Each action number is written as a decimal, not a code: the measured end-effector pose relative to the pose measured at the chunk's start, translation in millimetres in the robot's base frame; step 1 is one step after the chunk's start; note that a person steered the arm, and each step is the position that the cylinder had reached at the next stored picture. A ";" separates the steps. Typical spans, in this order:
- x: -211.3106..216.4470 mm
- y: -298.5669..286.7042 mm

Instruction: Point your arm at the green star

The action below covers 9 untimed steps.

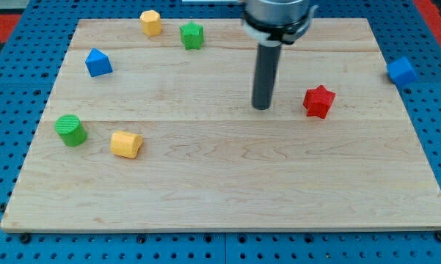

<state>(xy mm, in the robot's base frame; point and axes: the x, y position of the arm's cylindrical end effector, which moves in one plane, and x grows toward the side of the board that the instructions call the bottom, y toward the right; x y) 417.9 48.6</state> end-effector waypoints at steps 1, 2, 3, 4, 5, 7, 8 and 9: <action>0.0 -38.2; 0.0 -81.1; 5.9 -151.9; 6.1 -194.2; 6.1 -229.9; -42.4 -289.9; -94.4 -193.5; -117.3 -92.8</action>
<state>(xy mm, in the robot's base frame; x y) 300.6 -44.1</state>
